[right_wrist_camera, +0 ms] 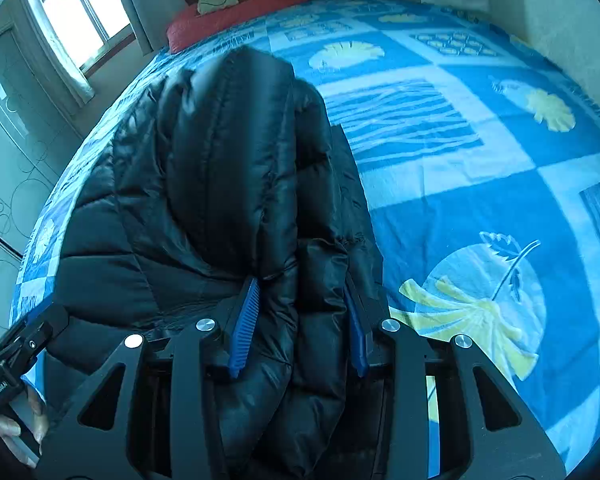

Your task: Fold large clothes

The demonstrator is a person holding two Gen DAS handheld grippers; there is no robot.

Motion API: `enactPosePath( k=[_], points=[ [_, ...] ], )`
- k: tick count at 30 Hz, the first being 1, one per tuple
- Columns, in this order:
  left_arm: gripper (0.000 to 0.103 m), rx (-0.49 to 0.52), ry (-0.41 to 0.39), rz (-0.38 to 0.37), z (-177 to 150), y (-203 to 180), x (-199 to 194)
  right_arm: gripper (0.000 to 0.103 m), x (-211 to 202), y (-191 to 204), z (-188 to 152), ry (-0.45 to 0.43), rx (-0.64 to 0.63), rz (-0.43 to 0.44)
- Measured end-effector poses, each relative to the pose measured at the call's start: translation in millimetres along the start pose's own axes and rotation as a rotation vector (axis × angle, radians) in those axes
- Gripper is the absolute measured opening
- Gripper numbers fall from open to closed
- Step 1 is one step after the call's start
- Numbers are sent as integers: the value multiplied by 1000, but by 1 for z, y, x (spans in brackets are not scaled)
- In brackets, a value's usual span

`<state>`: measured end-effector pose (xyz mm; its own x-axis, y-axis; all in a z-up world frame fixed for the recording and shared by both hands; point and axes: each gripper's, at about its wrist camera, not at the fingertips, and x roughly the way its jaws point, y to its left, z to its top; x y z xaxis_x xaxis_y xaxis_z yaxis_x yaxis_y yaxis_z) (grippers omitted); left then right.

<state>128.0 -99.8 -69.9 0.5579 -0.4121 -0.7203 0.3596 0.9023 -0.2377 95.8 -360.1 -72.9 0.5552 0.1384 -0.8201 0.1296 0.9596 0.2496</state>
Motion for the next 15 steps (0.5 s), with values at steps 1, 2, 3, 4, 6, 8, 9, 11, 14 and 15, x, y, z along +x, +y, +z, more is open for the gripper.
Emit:
enactPosePath(
  k=[1,2,3,4,6,8,9,11,14,15],
  points=[
    [78,30,-3,22,-1,-6,5,37,3,-2,-1,-3,-4,-1],
    [78,40,-10,35,-2,-9,9,37,7,-4,-3,-9,-3,1],
    [78,40,-13,41,-3,-10,12,37,9,-5,-4,-12,-2,2],
    [78,41,-16,46,-4,-10,15,37,9,-5,-4,-15,-4,3],
    [78,38,-23,35,-5,-8,14,38,7,-4,-4,-23,-15,7],
    [78,27,-31,15,-6,-6,10,41,3,-4,-3,-26,-8,15],
    [78,20,-37,7,-7,-3,7,42,-1,-4,-3,-28,-7,13],
    [78,3,-44,-3,-7,4,-2,51,-10,-2,-2,-36,-13,-11],
    [78,-52,-47,-31,-7,14,-14,57,-37,4,-2,-74,-23,-52],
    [78,-73,-51,-42,-7,18,-20,57,-43,5,-2,-87,-21,-55]
  ],
)
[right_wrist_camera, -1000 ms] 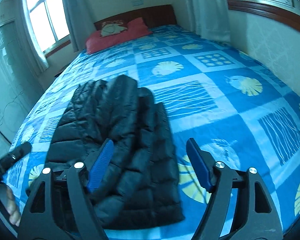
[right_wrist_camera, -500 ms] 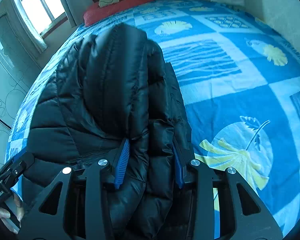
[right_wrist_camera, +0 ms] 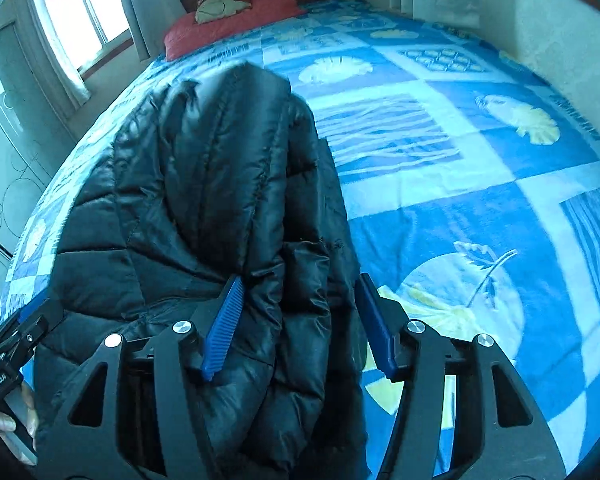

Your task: Fold large clothes

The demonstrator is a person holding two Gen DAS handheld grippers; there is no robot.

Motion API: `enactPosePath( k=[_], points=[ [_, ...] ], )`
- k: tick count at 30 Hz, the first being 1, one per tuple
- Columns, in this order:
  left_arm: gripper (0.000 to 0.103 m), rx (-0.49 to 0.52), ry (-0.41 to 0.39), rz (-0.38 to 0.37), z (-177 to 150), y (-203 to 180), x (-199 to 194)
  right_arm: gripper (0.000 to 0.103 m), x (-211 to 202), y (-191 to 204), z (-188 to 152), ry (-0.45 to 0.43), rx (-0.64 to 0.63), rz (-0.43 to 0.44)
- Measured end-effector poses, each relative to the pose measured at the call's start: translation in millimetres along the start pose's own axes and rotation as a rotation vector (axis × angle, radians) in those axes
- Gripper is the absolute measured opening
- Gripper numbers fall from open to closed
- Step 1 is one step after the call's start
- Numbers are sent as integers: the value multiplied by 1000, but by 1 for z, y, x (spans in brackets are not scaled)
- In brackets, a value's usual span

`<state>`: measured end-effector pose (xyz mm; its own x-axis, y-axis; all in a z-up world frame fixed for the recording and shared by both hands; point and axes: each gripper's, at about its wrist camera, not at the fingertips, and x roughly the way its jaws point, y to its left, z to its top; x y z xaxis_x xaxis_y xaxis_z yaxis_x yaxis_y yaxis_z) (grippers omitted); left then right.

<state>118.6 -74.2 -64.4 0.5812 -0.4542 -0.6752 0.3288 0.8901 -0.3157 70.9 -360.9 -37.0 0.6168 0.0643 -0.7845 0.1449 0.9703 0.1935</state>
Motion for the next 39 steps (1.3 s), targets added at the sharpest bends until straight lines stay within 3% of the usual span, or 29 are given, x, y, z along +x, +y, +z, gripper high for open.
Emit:
enactPosePath(
  k=[4,9,10,11,13,16,19,21,24,27,32,35,39],
  points=[
    [78,-58,-31,-21,-3,12,-23,57,-44,10,0,-80,0,7],
    [78,-88,-75,-77,-14,13,-56,54,-93,52,-19,-154,-104,86],
    [78,-92,-79,-98,-18,12,-62,53,-97,61,-25,-154,-130,97],
    [78,-97,-82,-122,-21,11,-65,46,-99,70,-34,-146,-163,104],
    [78,-94,-72,-149,-26,8,-64,38,-94,78,-42,-122,-197,99],
    [78,-94,-39,-158,-29,3,-51,35,-73,78,-53,-87,-232,-1],
    [78,-112,10,-162,-32,-1,-30,35,-48,60,-60,-27,-190,-24],
    [78,-99,38,-113,-34,-4,-13,36,-21,44,-66,19,-164,-25],
    [78,-40,56,-43,-36,-10,8,36,4,30,-72,19,-112,23],
    [78,-13,58,-10,-37,-14,12,36,5,30,-68,25,-107,17],
    [78,-49,53,-48,-34,-3,-12,42,-21,27,-58,43,-80,46],
    [78,-78,0,-71,-20,3,-34,46,-51,29,-38,-5,-65,64],
    [78,-49,-89,-104,19,-5,-39,46,-50,40,5,-101,-98,78]
  ],
)
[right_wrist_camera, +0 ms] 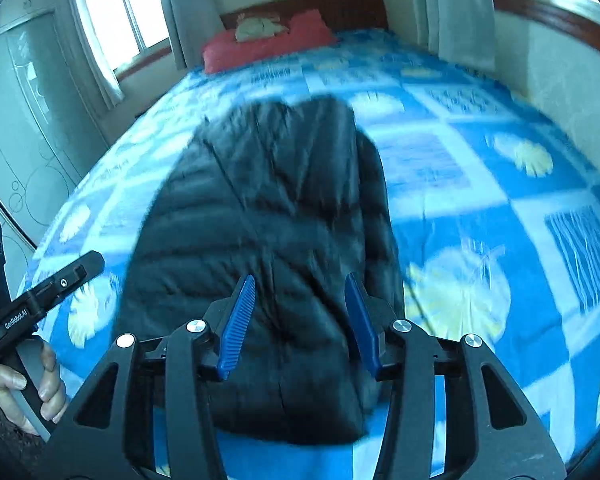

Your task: Fold large clothes

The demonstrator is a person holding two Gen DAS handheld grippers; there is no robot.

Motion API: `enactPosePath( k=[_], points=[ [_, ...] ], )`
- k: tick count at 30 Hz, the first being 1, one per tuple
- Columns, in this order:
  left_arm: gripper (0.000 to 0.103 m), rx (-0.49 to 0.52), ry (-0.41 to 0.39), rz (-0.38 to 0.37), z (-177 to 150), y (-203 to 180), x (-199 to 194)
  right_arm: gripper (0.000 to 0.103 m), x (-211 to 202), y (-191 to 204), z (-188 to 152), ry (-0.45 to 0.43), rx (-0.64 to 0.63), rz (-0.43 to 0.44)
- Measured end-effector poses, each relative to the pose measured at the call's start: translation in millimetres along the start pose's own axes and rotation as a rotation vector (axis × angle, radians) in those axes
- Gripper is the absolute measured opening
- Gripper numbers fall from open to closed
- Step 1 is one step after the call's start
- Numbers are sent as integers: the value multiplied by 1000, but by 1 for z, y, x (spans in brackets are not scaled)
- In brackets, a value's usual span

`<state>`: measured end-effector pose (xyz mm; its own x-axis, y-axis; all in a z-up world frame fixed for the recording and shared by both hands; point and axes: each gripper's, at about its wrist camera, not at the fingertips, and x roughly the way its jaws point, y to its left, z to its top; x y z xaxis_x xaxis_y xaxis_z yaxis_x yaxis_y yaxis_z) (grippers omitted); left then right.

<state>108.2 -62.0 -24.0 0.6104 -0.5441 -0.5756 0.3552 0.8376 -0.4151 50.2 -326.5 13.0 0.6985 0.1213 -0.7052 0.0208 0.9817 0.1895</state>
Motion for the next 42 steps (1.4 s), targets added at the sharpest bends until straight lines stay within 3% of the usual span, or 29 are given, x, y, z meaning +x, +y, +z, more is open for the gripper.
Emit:
enactPosePath(
  k=[4,7,13,19,24,42],
  points=[
    [78,-19,-9,-43,38,-4,38,46,36,5,42,-57,-26,50],
    [78,-12,16,-48,56,-3,70,46,69,6,58,-65,-87,41],
    [78,-11,72,15,52,6,112,47,119,-14,51,34,-34,34],
    [78,35,122,94,41,0,137,47,140,-18,39,49,-14,35],
    [79,26,122,96,34,5,145,47,151,-28,32,44,37,86],
    [80,47,124,126,32,1,154,47,160,-28,27,30,35,72]
  ],
)
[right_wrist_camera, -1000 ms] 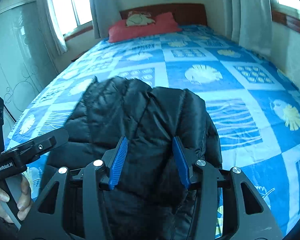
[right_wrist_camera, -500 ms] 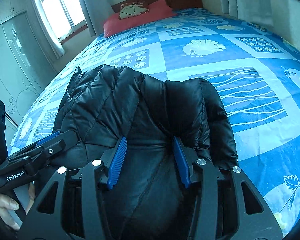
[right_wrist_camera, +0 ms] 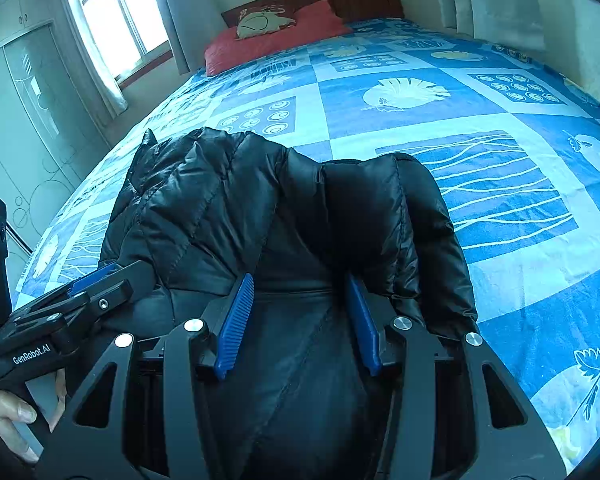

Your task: Fold large clothes

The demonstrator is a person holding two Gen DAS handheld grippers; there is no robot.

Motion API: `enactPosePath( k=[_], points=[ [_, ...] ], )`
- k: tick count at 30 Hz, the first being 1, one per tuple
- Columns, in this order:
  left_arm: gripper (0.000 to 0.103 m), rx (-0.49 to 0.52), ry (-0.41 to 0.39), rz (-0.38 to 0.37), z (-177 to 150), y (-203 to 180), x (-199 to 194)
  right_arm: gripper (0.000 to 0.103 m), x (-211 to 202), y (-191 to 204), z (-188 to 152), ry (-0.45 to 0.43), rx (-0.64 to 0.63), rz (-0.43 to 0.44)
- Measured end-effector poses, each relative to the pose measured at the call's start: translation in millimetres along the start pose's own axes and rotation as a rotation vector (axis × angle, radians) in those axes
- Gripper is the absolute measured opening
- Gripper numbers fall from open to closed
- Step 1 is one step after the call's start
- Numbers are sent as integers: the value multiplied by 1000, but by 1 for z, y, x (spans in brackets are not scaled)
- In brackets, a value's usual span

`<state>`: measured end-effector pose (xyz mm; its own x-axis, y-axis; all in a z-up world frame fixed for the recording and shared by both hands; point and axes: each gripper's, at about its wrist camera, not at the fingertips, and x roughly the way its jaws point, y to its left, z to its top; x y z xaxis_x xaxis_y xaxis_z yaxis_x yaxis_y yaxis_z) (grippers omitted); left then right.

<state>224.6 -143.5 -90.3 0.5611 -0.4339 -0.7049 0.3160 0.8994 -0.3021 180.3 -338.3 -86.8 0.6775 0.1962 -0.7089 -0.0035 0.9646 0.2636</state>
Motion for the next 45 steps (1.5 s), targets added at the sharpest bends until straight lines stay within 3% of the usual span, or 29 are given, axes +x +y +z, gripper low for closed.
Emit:
enactPosePath(
  k=[14,21,24,27,31,36,40,43,45],
  points=[
    [81,-1,2,10,0,1,7,46,0,2,1,-1,-4,-11],
    [81,16,-10,15,5,-5,-16,48,-20,9,4,-23,-17,-19],
    [81,-18,-32,-5,5,3,-42,62,-42,16,4,-43,-22,-17],
    [81,-106,-94,-4,1,27,-76,73,-69,19,1,-92,-37,-22],
    [82,-350,-114,-67,-24,81,-100,81,-86,1,-3,-99,21,-8],
    [82,-519,-49,-136,-56,109,-80,81,-71,-43,-10,-29,199,-16],
    [82,-680,3,-283,-72,113,-55,82,-53,-65,-18,26,338,79],
    [82,-733,22,-362,-72,111,-39,91,-33,-72,-21,63,372,121],
    [86,-727,25,-370,-68,108,-32,94,-20,-78,-21,84,405,164]
  ],
)
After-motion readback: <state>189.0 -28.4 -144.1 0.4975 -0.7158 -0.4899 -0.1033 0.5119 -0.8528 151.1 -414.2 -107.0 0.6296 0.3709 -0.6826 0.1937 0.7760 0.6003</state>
